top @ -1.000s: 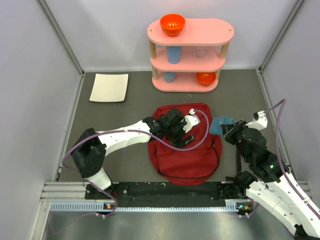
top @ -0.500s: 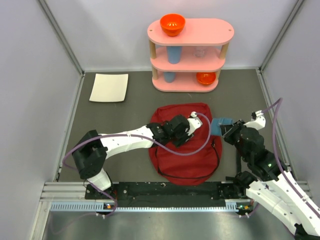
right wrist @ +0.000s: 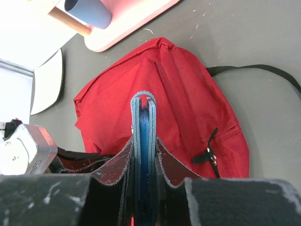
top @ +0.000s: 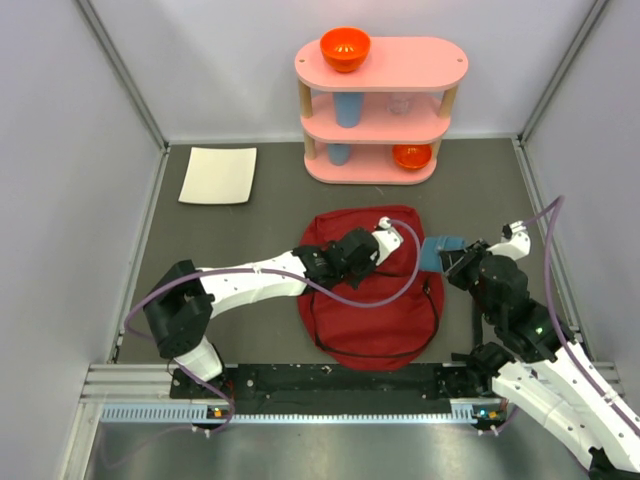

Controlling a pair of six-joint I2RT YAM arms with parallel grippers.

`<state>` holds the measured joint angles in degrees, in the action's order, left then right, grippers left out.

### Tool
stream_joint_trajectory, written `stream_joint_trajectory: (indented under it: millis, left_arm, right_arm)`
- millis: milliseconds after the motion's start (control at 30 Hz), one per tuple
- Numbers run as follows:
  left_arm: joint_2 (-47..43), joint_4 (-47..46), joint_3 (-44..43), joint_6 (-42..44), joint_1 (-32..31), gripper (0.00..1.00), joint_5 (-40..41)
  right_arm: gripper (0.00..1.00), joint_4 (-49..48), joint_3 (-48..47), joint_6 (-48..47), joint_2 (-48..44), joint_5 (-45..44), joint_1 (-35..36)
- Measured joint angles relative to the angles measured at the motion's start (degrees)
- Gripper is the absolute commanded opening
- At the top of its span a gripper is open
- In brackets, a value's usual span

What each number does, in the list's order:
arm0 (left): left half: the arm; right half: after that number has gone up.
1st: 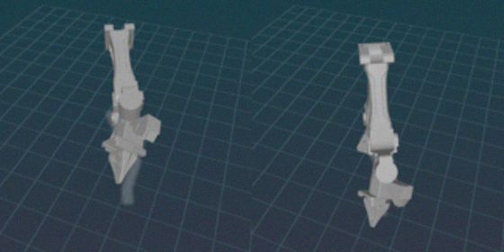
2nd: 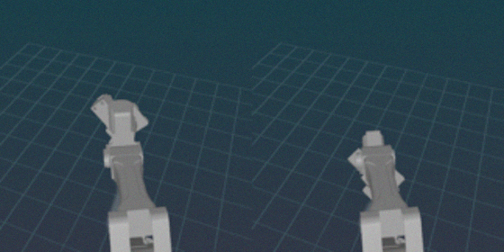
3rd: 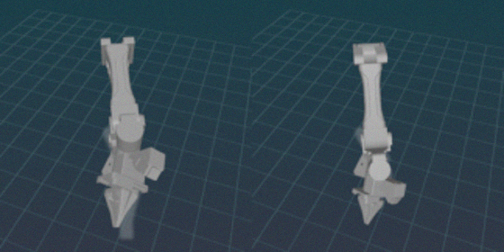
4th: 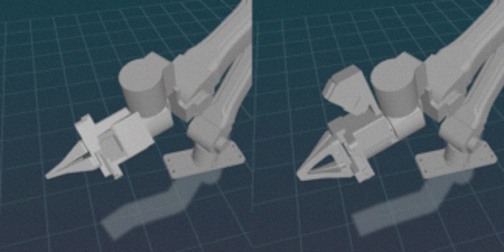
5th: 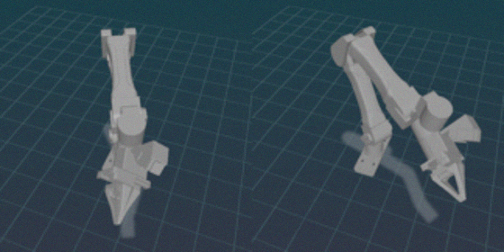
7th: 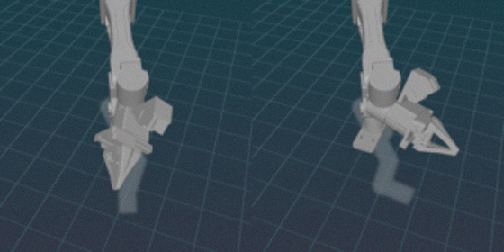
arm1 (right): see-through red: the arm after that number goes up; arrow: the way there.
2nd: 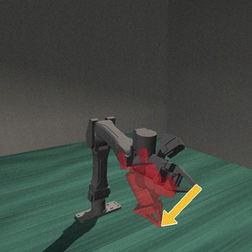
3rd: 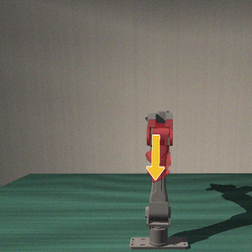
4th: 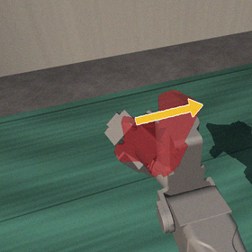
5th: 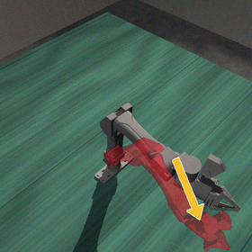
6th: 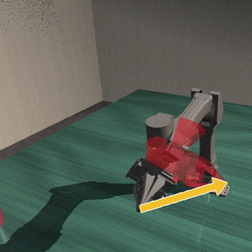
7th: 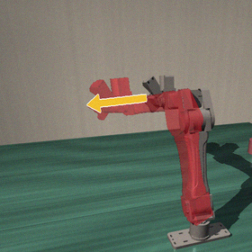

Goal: Pack the student bag
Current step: Place the personal item in the student bag.

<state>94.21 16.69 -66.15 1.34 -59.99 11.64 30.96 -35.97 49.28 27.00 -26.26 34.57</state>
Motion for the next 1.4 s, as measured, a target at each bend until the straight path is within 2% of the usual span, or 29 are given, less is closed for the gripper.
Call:
stream_joint_trajectory:
  millis: [167, 400, 767, 933, 1100, 1200, 1400]
  left_arm:
    - [-1.3, 0.8, -0.5, -0.2, 0.0, 0.0, -0.3]
    - [-3.2, 3.5, -5.4, -2.0, 0.2, 0.0, 0.1]
    - [-2.4, 10.2, -12.2, -6.0, 0.3, 0.0, 1.4]
    - [-1.7, 11.6, -14.0, -8.0, 0.6, 0.0, -0.5]
    - [-1.7, 11.7, -14.6, -9.7, 0.8, 0.0, -1.3]
    - [-1.7, 12.6, -15.6, -10.8, 1.0, 0.0, -1.6]
    - [-0.9, 14.3, -17.7, -13.4, 1.2, 0.0, -1.8]
  right_arm:
    - [0.04, -0.1, 0.0, 0.4, 0.0, 3.1, 0.0]
    - [0.0, -5.1, 3.7, 2.8, -0.5, 15.0, 0.0]
    - [0.0, -16.5, 12.4, 10.0, -2.7, 32.2, 0.0]
    - [0.0, -23.6, 17.1, 14.0, -2.4, 34.1, 0.0]
    - [0.0, -32.2, 19.3, 17.8, 6.3, 35.0, 0.0]
    - [0.0, -41.9, 23.6, 21.5, 11.8, 36.6, 0.0]
    - [0.0, -48.1, 26.2, 25.9, 13.8, 37.3, -0.2]
